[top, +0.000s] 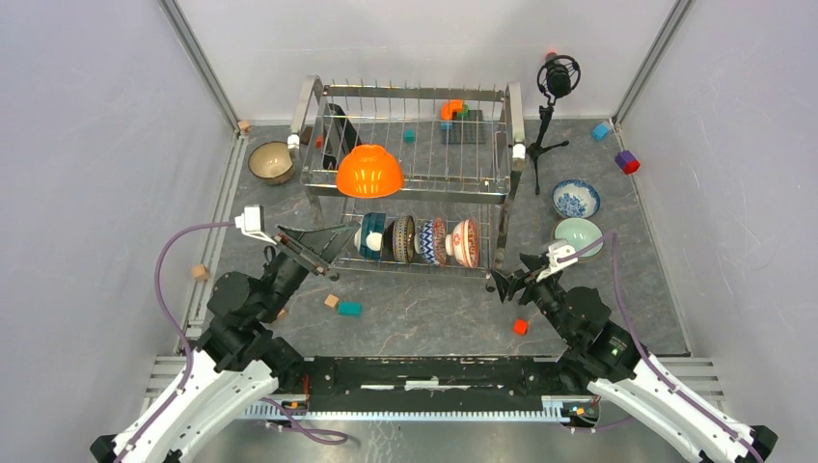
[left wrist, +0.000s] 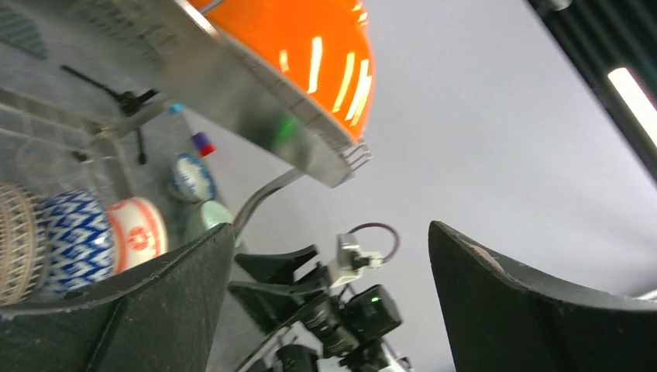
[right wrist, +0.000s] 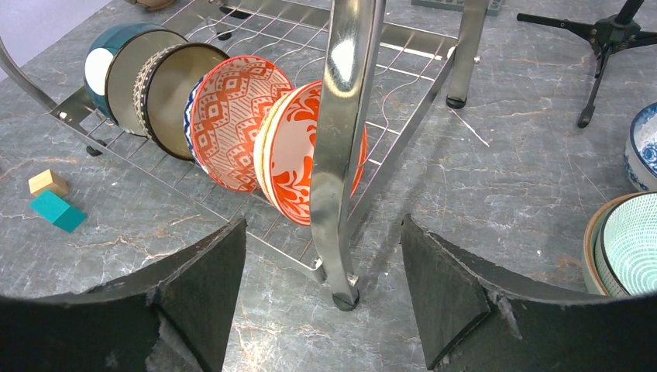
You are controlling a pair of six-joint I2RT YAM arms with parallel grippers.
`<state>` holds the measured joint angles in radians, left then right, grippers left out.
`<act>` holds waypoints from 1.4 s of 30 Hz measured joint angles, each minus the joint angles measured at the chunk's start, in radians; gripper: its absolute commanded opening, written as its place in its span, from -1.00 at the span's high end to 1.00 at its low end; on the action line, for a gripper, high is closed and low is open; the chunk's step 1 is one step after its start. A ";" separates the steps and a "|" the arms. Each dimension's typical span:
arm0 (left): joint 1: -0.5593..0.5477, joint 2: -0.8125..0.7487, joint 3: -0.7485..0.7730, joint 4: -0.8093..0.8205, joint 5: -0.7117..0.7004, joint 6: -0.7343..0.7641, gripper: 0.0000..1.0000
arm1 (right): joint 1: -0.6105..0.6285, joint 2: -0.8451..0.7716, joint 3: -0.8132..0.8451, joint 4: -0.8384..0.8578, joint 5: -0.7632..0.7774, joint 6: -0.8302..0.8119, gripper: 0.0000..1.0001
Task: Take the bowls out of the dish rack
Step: Adjust the dish rack at the center of the board, then pick up the bowl from the dish rack.
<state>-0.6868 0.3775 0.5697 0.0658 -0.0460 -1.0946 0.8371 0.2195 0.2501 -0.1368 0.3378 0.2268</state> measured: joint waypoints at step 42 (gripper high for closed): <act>0.000 0.258 -0.064 0.555 -0.145 -0.140 -0.02 | 0.000 0.011 0.000 0.000 0.003 0.000 -0.55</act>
<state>-0.6868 0.6353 0.5056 0.6212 -0.1913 -1.2343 0.8371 0.2306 0.2501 -0.1364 0.3408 0.2268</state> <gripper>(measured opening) 0.544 0.777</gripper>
